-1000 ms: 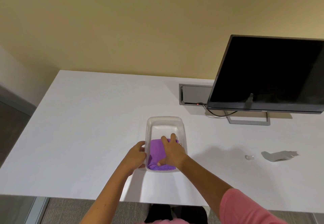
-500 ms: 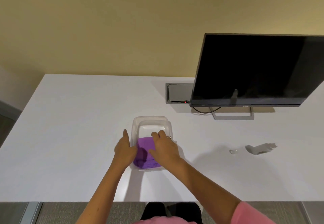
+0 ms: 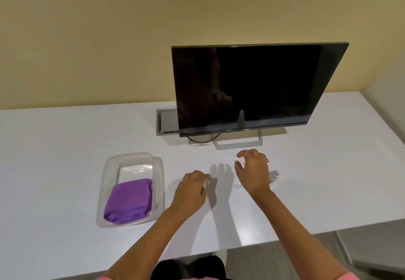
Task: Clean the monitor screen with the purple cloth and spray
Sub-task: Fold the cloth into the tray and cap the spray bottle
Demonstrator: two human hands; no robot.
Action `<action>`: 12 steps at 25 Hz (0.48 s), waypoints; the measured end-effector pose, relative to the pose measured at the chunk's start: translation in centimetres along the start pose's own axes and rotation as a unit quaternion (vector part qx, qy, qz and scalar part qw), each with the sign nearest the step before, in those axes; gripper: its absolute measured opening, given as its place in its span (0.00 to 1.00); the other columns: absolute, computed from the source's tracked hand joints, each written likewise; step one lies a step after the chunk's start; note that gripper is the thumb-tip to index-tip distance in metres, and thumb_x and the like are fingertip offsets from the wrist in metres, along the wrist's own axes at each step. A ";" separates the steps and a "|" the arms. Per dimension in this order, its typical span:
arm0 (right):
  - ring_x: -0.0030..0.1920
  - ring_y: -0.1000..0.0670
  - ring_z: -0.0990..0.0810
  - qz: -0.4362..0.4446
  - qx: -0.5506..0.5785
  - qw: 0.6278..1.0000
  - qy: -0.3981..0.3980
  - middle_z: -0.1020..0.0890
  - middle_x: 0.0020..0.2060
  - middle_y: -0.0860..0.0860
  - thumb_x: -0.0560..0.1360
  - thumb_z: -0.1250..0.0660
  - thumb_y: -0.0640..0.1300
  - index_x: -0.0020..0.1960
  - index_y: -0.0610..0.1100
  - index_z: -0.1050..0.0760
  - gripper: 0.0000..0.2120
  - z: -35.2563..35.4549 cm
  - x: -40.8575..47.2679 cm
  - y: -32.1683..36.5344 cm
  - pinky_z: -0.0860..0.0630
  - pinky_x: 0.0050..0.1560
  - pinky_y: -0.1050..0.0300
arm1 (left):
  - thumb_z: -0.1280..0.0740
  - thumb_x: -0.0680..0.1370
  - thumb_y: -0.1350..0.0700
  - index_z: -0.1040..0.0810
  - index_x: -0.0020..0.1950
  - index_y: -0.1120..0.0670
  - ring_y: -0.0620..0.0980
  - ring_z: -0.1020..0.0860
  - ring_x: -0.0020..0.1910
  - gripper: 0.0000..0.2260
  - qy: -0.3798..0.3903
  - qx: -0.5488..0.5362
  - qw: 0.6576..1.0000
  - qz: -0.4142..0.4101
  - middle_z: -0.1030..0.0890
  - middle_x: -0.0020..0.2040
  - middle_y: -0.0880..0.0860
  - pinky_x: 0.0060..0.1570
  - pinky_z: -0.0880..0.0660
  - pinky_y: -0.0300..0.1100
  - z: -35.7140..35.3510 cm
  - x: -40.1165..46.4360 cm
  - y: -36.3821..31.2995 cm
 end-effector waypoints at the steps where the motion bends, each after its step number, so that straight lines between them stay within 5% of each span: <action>1: 0.60 0.36 0.29 -0.012 -0.007 1.000 -0.002 0.22 0.56 0.43 0.75 0.32 0.42 0.57 0.43 0.22 0.12 0.9 0.6 -2.3 0.38 0.63 0.48 | 0.42 0.78 0.61 0.30 0.70 0.50 0.53 0.30 0.63 0.20 0.033 0.015 0.999 -0.005 0.27 0.66 0.51 0.58 0.28 0.44 -1.6 0.7 -0.9; 7: 0.58 0.41 0.29 -0.010 0.054 0.996 0.067 0.26 0.58 0.46 0.70 0.26 0.51 0.63 0.46 0.25 0.23 3.6 1.7 -11.3 0.40 0.54 0.55 | 0.42 0.80 0.57 0.36 0.73 0.51 0.56 0.28 0.58 0.20 0.117 0.113 0.987 -0.014 0.29 0.65 0.54 0.51 0.25 0.48 -7.4 4.3 -4.3; 12: 0.58 0.47 0.27 0.012 0.096 0.985 0.142 0.28 0.60 0.48 0.67 0.23 0.48 0.66 0.47 0.28 0.30 3.3 1.5 -14.1 0.36 0.56 0.58 | 0.43 0.80 0.60 0.39 0.75 0.46 0.57 0.28 0.56 0.23 0.170 0.183 0.965 -0.079 0.33 0.66 0.56 0.48 0.26 0.49 -9.9 6.6 -6.0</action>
Point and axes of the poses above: each hand's wrist, its own x-axis towards the middle knuckle, its own z-axis out of the back of the hand, y = z × x, the point moved 1 cm from there along x, towards the middle knuckle
